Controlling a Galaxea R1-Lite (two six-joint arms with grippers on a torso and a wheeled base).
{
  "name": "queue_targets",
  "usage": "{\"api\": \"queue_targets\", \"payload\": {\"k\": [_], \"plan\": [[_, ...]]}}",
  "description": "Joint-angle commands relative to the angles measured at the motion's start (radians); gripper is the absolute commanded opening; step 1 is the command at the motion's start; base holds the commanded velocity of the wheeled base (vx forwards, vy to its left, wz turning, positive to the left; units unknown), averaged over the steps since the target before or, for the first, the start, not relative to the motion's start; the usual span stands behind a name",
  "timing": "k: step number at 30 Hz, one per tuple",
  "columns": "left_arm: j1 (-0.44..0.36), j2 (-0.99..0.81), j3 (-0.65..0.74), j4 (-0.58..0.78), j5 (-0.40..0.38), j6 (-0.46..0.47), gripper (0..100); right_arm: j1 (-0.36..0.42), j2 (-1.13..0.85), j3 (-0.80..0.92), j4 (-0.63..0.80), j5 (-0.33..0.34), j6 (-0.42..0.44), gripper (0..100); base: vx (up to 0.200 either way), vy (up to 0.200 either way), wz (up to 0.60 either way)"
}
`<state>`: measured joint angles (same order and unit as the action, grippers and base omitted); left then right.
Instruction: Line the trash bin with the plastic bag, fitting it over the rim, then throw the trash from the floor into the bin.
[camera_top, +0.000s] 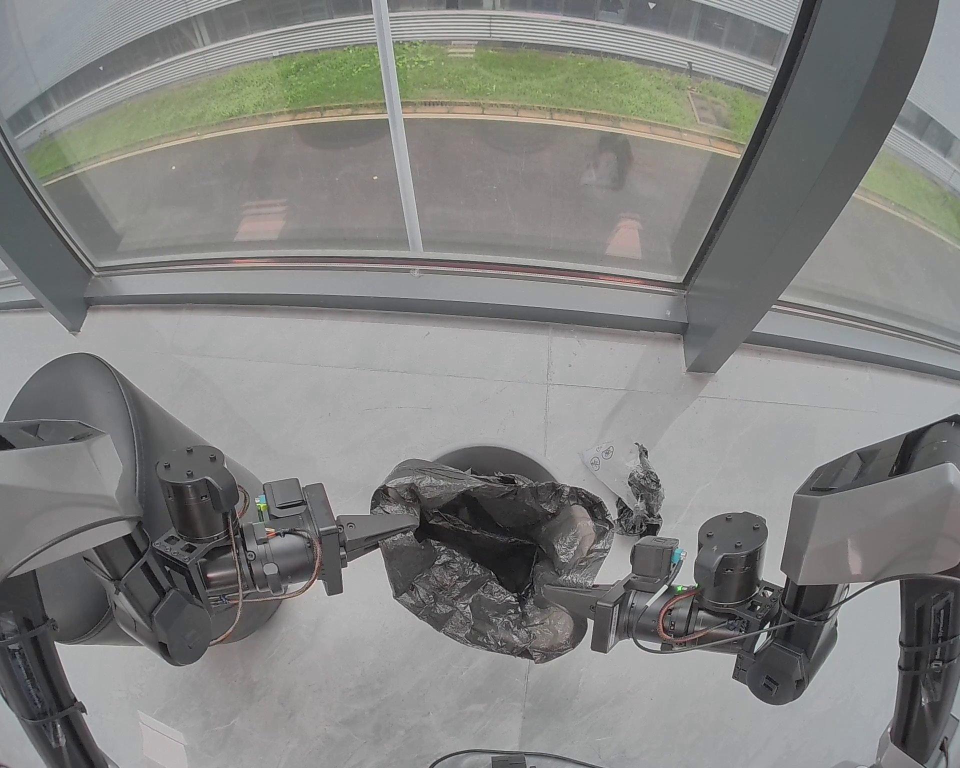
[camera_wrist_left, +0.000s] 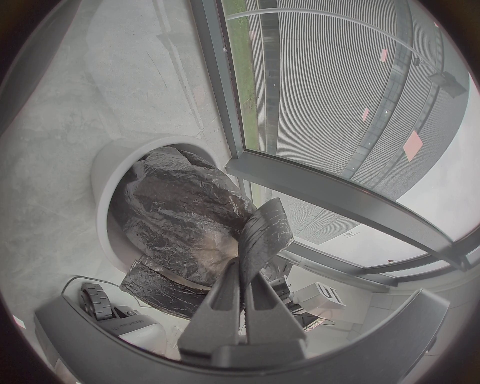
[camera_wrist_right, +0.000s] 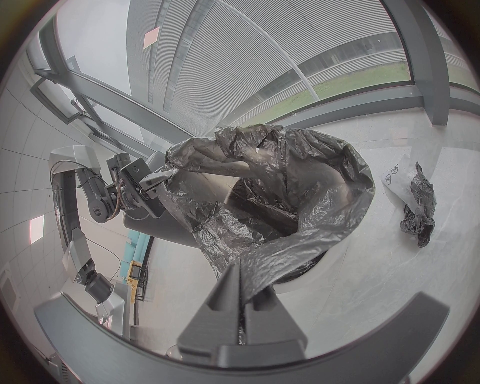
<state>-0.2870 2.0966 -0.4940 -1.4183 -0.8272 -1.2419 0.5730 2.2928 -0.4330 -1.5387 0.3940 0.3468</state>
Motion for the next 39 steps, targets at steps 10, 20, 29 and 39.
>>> {"api": "queue_targets", "payload": {"k": [10,20,29,39], "plan": [[-0.107,-0.159,-0.141,0.473,0.342,0.377,0,0.013,-0.01,-0.012,-0.008,-0.101,-0.006,0,0.0,0.0,0.0],[-0.204,-0.181,-0.146,0.579,0.454,0.464,0,0.024,-0.029,0.016,-0.015,-0.241,-0.068,0,0.0,0.0,0.0],[-0.235,-0.213,-0.235,0.897,0.507,0.53,0,0.045,-0.045,0.054,-0.012,-0.245,-0.078,0,0.0,0.0,0.0],[-0.248,-0.196,-0.294,1.019,0.55,0.549,0,0.01,-0.026,0.059,-0.012,-0.247,-0.094,0,0.0,0.0,0.0]]}}
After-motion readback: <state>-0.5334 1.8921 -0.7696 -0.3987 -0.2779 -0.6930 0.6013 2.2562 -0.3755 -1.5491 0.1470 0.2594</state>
